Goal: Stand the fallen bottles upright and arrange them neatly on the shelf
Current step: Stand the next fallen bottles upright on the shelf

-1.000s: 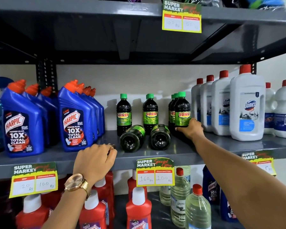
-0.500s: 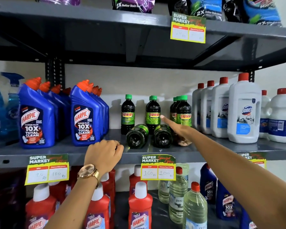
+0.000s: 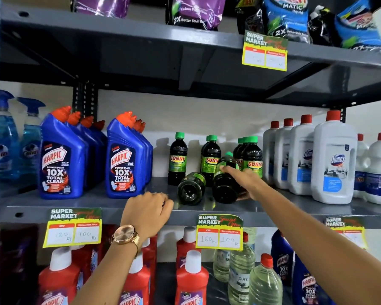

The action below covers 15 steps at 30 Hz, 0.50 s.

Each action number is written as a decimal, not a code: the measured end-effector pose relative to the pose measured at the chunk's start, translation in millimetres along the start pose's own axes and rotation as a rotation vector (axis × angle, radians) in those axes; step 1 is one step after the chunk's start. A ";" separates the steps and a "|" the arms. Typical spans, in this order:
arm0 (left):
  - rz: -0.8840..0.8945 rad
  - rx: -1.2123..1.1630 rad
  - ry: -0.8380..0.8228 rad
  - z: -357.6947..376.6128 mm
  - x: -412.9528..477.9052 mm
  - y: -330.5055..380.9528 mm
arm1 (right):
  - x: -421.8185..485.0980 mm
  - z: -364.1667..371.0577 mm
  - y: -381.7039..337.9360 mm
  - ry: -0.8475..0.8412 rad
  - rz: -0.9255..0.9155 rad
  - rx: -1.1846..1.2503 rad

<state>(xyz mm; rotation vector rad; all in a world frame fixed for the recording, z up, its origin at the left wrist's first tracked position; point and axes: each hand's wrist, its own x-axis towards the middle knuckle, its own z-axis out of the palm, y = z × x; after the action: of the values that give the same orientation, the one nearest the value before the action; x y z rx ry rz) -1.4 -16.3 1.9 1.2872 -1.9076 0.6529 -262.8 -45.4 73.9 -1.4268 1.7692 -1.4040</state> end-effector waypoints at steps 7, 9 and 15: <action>-0.040 -0.007 0.025 -2.2 0.6 2.2 | 14.3 20.0 -9.6 0.196 -0.161 -0.180; -0.050 -0.014 0.026 -2.3 0.9 2.5 | 19.8 28.5 -8.3 0.197 -0.137 -0.167; -0.060 -0.032 0.012 -2.3 1.7 1.8 | 27.2 46.7 3.5 0.164 -0.146 -0.096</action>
<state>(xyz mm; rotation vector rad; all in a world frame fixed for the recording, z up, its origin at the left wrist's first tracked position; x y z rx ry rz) -2.8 -14.9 4.6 1.3121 -1.8558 0.5960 -235.1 -89.7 59.8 -1.5576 1.8893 -1.5696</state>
